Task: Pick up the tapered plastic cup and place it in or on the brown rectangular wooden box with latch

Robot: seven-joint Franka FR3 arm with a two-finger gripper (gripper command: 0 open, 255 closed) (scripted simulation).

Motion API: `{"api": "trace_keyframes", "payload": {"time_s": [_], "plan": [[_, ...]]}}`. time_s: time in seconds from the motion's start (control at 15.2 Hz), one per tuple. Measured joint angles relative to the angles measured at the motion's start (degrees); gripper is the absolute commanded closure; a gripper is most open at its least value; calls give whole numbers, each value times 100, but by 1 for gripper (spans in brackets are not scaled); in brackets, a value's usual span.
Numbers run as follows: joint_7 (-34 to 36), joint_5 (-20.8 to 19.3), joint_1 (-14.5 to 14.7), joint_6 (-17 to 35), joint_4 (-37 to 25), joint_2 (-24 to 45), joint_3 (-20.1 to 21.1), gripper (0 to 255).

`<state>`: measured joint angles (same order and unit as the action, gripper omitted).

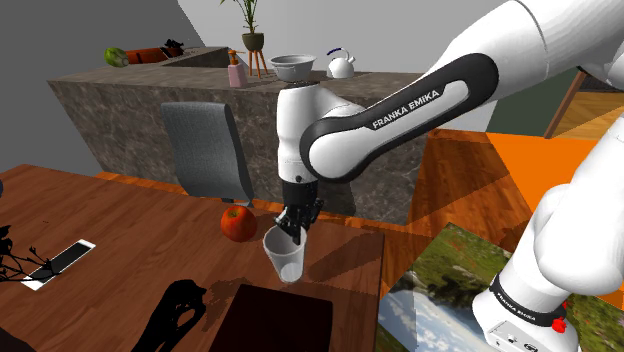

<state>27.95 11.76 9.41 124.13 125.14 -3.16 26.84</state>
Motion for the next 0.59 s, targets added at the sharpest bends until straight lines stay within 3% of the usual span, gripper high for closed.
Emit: {"api": "trace_keyframes", "payload": {"time_s": [0.59], "plan": [[23,56,-20,-696,-436,-279,-48,255]]}}
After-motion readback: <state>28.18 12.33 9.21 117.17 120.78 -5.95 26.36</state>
